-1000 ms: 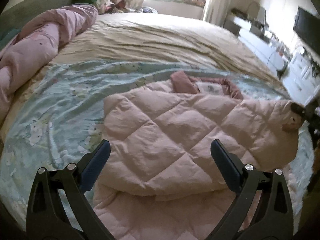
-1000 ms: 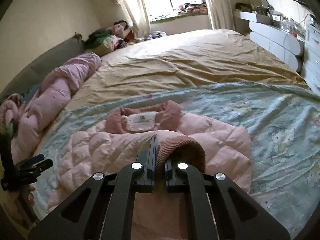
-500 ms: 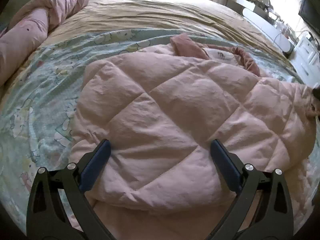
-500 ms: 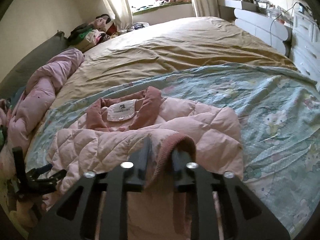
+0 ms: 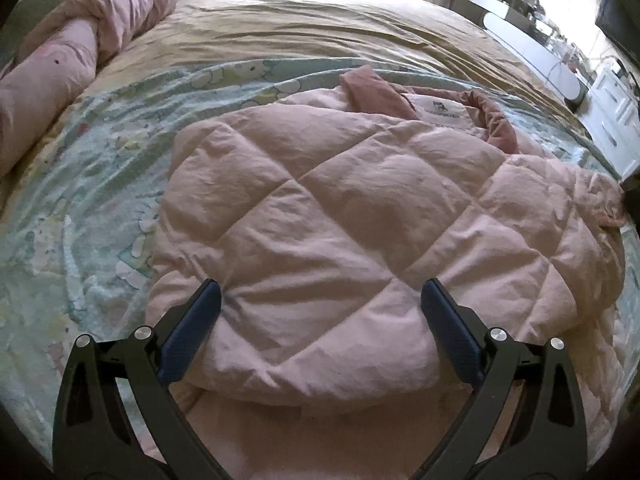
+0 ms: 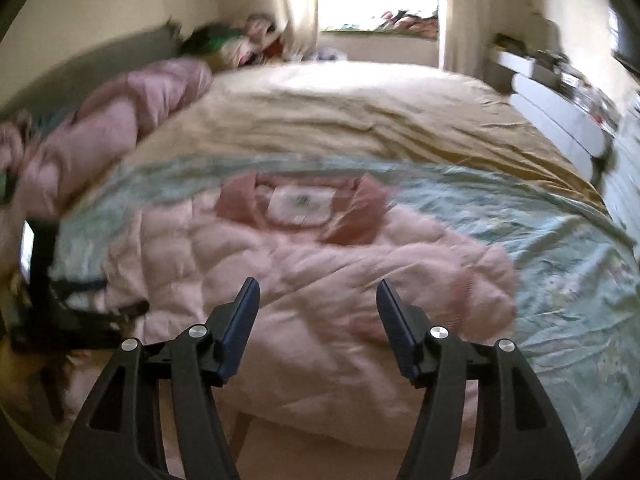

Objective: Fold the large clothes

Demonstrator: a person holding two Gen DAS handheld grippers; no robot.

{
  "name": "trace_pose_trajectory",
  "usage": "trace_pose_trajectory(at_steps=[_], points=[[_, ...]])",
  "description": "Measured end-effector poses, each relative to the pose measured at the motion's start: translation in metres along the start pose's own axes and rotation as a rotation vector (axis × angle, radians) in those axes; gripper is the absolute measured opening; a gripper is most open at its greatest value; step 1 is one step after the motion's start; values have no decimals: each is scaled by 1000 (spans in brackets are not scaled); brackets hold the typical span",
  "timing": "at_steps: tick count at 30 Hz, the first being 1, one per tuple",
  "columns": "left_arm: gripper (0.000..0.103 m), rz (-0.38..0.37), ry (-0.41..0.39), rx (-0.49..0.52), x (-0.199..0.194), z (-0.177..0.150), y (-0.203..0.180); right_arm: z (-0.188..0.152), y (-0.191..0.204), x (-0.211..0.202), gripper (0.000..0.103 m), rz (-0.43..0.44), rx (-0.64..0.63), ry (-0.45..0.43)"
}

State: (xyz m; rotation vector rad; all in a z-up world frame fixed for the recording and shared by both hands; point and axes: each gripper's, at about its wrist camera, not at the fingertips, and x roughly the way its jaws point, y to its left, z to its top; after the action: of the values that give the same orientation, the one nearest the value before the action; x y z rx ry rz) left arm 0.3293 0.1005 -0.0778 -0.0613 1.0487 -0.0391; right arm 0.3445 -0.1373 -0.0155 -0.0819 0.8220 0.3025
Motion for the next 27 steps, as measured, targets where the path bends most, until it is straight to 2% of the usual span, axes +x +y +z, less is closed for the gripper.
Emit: trace_pose_trajectory(at_steps=[4,6,11,14,21,27], points=[[94,-25,24,-3,8,-3,5,-9,15,27,61,-8,-16,74],[94,-33,26,-9,11,-3,7,-12,19,36,72,-17,-15,98],[95,-33,18,-10,16,-6,7,-20,16,57,75,-27,-3,160],[95,-33,15,-13,17,-7,6,-28,17,72,81,-34,-16,192],[95,-25,15,-5,19,-7,5,-38,17,88,86,-43,3,186],[95,10,7,15,14,-7,0,-40,17,74,90,-37,21,161]])
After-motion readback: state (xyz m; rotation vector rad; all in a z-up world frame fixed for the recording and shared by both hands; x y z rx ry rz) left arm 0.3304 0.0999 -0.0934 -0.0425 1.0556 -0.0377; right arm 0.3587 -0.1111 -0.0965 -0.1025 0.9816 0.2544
